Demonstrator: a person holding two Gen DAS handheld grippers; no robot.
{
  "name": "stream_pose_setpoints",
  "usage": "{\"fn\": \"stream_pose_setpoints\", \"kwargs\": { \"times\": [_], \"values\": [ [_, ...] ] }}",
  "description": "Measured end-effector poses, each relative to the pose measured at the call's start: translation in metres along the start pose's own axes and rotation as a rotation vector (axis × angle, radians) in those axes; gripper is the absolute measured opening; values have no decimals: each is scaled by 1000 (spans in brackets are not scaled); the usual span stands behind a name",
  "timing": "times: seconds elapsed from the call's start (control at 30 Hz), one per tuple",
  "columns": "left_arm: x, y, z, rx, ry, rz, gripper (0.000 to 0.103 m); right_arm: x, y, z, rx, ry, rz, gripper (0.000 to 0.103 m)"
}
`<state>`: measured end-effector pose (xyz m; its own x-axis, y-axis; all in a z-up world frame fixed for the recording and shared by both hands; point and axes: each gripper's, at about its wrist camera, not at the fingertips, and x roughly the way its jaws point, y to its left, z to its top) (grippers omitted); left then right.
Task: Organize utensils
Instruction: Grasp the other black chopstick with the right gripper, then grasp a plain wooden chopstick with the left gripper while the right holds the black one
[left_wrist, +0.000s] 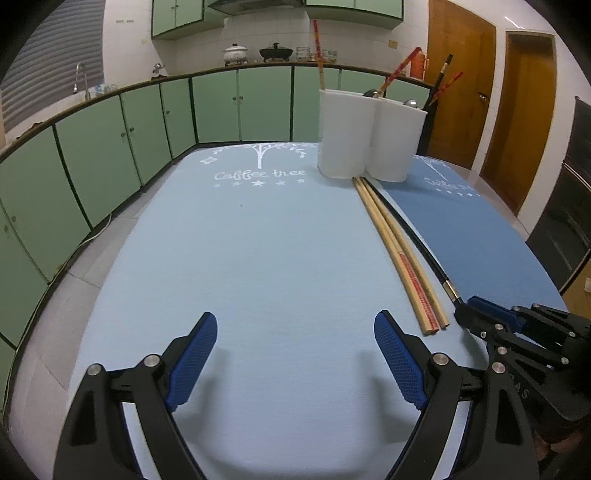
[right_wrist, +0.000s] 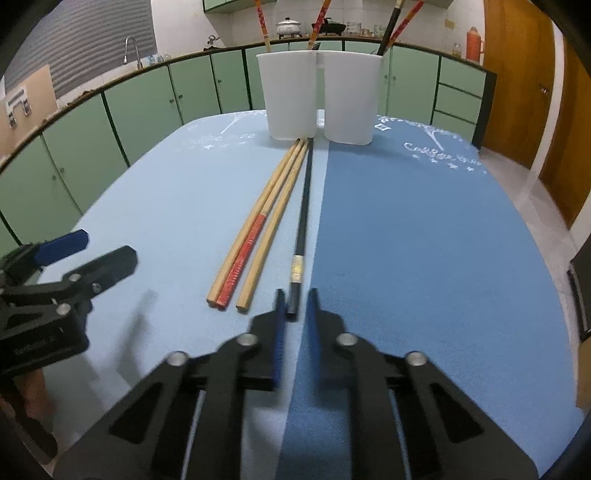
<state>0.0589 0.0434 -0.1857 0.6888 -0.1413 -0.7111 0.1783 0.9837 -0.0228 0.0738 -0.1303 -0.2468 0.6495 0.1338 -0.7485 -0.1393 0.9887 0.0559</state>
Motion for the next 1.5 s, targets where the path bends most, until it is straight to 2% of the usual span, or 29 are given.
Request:
{"fn": "stream_pose_setpoints", "kwargs": {
  "times": [0.1,0.6,0.8,1.07,1.27,1.33,1.4,1.5],
  "values": [
    [2,-5,1,8,9,-6,85,-3,-7,-1,10,0,16,6],
    [15,-45,-2,29,54,-71,84,-17,-52,-11,94,-23,-37,6],
    [26,-51,-1,33,83,-56,83,-16,-54,-11,103,-24,-27,6],
    [26,-39,-3,-6,93,-26,83,-15,-54,-11,101,-24,-27,6],
    [27,-43,-2,-8,93,-37,83,-14,-54,-10,98,-19,-16,6],
    [28,-46,-2,-2,94,-38,80,-13,-53,-10,97,-17,-14,8],
    [29,-49,-1,2,93,-36,71,-13,-53,-9,94,-17,-15,9],
    [28,-51,-1,3,87,-37,65,-11,-52,-7,90,-17,-16,9]
  ]
}}
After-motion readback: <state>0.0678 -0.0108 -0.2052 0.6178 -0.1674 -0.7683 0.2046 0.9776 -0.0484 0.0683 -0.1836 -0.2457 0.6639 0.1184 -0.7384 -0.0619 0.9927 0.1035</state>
